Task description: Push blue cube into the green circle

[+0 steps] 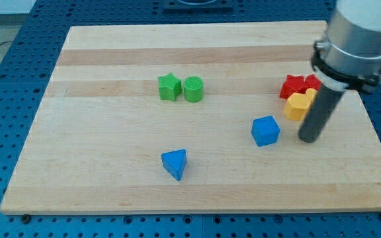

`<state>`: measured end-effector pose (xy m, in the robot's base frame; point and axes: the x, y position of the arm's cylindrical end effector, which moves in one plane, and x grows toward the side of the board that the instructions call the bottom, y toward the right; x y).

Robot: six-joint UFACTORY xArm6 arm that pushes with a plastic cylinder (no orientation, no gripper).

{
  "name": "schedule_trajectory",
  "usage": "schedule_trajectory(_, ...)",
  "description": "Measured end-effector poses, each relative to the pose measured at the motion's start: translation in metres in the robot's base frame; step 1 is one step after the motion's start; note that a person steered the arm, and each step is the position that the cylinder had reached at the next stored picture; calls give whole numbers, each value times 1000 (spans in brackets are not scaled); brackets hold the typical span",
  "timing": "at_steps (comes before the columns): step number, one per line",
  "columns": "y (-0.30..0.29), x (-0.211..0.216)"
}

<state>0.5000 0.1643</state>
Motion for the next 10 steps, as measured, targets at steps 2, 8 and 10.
schedule_trajectory(2,-123,-1)
schedule_trajectory(8,-182,6)
schedule_trajectory(10,-187,-25)
